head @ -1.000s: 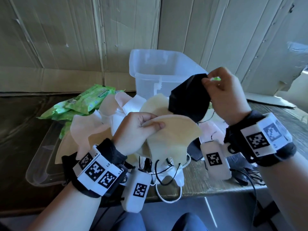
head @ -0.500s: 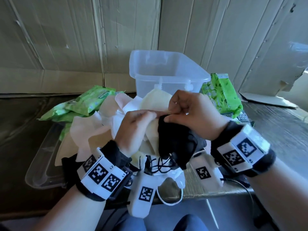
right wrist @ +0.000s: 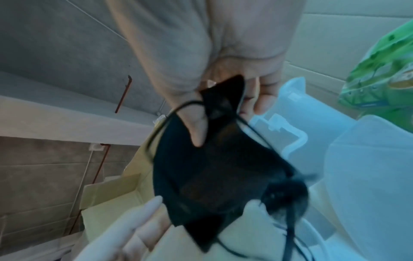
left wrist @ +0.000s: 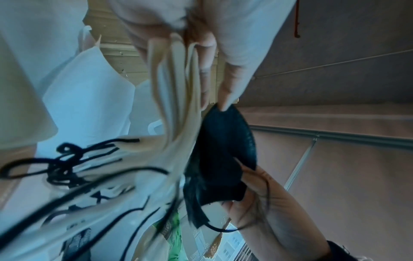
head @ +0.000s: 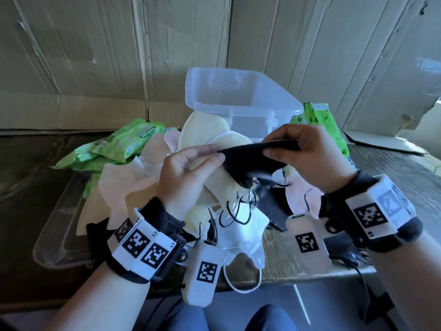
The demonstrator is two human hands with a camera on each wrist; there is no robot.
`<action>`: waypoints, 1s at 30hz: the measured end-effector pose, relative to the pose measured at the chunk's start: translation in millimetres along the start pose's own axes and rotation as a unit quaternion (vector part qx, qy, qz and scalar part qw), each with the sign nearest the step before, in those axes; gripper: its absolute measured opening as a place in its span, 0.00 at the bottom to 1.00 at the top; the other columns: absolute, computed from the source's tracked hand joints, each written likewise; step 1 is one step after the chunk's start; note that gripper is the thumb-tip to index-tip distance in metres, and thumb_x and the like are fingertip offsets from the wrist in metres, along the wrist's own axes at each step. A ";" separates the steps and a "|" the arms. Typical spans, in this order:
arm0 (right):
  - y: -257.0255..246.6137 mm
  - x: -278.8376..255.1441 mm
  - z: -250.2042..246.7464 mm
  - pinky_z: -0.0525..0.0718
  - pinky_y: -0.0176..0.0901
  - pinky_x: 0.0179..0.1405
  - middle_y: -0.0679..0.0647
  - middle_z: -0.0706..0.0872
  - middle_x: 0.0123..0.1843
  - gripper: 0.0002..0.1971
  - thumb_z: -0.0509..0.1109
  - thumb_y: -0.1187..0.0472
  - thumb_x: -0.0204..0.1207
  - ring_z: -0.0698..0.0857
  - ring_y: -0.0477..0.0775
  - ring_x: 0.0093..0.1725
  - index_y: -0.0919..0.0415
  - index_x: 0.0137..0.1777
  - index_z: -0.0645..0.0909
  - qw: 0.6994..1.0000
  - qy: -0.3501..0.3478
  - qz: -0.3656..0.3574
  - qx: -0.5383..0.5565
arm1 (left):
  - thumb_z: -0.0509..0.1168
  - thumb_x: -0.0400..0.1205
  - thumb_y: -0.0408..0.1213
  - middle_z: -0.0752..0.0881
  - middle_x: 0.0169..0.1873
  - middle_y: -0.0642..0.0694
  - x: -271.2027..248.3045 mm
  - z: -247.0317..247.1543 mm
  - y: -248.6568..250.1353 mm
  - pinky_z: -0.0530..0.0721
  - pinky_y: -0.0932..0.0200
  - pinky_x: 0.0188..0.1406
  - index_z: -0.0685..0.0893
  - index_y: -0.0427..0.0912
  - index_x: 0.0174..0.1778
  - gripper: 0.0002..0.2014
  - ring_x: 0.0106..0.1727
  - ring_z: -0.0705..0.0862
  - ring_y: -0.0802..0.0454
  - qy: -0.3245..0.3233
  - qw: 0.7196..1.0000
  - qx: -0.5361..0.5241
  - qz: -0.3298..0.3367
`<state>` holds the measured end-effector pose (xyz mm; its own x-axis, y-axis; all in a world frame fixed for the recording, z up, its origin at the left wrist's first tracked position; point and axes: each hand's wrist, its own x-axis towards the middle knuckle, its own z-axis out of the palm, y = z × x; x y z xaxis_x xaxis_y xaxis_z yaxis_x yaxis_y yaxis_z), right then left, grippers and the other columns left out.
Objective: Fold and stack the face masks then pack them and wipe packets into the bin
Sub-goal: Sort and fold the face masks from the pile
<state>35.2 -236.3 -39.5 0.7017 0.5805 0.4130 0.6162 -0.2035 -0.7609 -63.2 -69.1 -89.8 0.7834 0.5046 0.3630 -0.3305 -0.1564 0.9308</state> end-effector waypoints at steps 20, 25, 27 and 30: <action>4.1 2.1 8.0 0.73 0.39 0.31 0.48 0.81 0.30 0.16 0.82 0.54 0.57 0.75 0.44 0.25 0.49 0.39 0.78 0.992 -0.016 0.062 -0.106 | 0.72 0.70 0.19 0.90 0.40 0.64 -6.8 5.9 0.5 0.81 0.70 0.55 0.86 0.51 0.45 0.19 0.49 0.86 0.67 -0.090 0.995 -0.012 0.028; 9.8 -5.3 10.1 0.70 0.27 0.34 0.44 0.81 0.36 0.16 0.83 0.58 0.57 0.78 0.38 0.33 0.45 0.30 0.76 0.995 0.017 0.012 -0.095 | 0.72 0.70 0.19 0.85 0.54 0.61 -5.9 4.6 -2.1 0.76 0.76 0.57 0.81 0.50 0.57 0.25 0.57 0.82 0.72 -0.066 0.996 0.001 0.059; 9.7 -8.8 12.9 0.72 0.28 0.35 0.41 0.82 0.33 0.15 0.84 0.59 0.55 0.79 0.36 0.33 0.47 0.30 0.77 0.998 0.020 -0.013 -0.058 | 0.72 0.71 0.21 0.87 0.48 0.63 -4.0 3.5 -5.1 0.80 0.71 0.56 0.83 0.51 0.54 0.22 0.53 0.84 0.69 -0.048 0.998 0.008 0.043; 7.1 -13.8 18.5 0.74 0.28 0.35 0.40 0.83 0.31 0.11 0.80 0.59 0.59 0.79 0.33 0.32 0.50 0.34 0.80 0.999 -0.021 -0.021 -0.034 | 0.71 0.73 0.23 0.89 0.38 0.64 -2.8 2.6 -8.5 0.82 0.67 0.52 0.86 0.53 0.46 0.17 0.47 0.86 0.65 -0.030 0.999 0.020 0.022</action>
<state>23.3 -231.2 -59.8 0.6596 0.6224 0.4214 0.6687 -0.2299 -0.7071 -61.2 -71.3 -98.6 0.7989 0.4450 0.4047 -0.3450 -0.2122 0.9143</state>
